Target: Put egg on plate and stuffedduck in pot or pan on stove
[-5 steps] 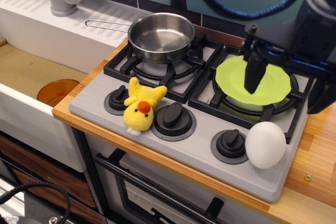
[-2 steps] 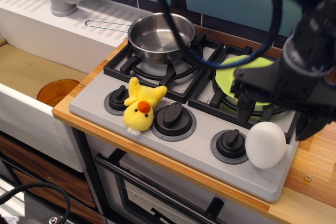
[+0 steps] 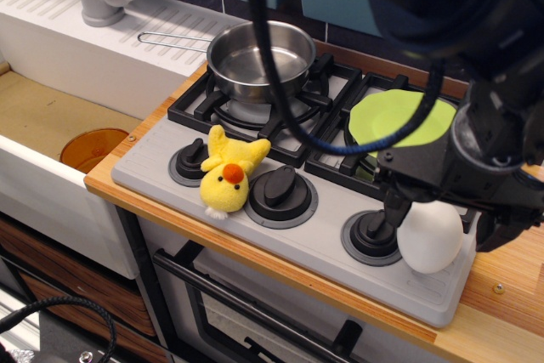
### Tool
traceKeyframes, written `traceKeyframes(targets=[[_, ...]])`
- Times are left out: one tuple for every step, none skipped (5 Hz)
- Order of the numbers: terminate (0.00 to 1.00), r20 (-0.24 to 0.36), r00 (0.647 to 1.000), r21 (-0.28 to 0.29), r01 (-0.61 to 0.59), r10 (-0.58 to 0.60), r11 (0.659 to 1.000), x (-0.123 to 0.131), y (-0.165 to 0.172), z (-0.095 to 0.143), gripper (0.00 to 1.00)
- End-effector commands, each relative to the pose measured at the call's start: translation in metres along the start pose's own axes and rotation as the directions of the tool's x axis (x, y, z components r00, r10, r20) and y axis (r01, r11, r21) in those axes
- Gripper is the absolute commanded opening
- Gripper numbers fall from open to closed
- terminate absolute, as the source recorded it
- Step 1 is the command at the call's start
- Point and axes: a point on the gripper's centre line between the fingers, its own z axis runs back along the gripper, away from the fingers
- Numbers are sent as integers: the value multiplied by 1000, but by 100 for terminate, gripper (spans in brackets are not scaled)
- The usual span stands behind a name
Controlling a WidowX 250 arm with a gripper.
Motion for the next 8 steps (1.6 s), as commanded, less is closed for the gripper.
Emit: traceKeyframes(targets=[[0,43,999,-18,-11,12,1000,-5,-9,-8,100],[0,61,998,-18,-15,17,1000,-10,-12,-14,100],[0,74,997,-13,-14,15,1000,-13,-13,-18,100],[0,79,997,-16,-17,18,1000,-15,-15,-21,100],[0,85,996,-24,-20,22,1000,-14,-18,-24,100],[0,84,996,-32,-17,19,999,-12,-18,-24,0],[0,82,997,-31,-11,14,999,-9,-17,-24,0],[0,63,998,-26,-8,9,1000,-5,-16,-12,0]])
